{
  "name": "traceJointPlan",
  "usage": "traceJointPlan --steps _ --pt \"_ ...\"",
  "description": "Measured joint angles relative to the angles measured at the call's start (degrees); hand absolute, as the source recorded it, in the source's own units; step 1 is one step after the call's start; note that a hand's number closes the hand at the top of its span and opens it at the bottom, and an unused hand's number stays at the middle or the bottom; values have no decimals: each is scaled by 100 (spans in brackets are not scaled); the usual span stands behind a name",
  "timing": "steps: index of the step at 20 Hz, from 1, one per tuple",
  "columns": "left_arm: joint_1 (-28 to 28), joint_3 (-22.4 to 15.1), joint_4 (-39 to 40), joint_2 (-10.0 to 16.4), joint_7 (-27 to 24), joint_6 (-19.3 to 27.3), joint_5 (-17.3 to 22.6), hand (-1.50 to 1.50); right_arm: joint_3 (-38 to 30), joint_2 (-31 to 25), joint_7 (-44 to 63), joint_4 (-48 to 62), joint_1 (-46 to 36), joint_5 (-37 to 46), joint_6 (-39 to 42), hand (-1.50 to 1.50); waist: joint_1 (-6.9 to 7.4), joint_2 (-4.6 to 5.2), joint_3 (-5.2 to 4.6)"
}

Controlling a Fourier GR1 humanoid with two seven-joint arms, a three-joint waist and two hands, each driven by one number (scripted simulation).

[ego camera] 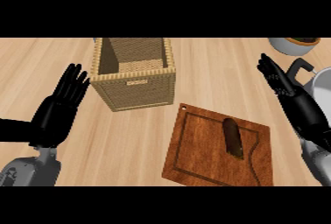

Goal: Pick the sweet potato from the cutting board and place it in the pot

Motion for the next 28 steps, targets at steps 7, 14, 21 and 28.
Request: traceJointPlan --steps 7,14,21,28 --pt "350 -418 526 309 322 -162 -510 0 854 -440 1582 232 17 1530 -546 150 -205 117 47" --pt "628 -722 953 378 543 -193 -802 0 1287 42 1685 -363 151 3818 -2809 -150 -425 64 119" --pt "690 -886 1214 250 396 -195 -1045 0 2210 897 3655 -1210 356 6065 -2684 -150 -387 56 129" --pt "593 -917 1255 173 470 -179 -1138 0 2388 1827 6188 -1757 -31 6919 -863 -150 -306 76 142"
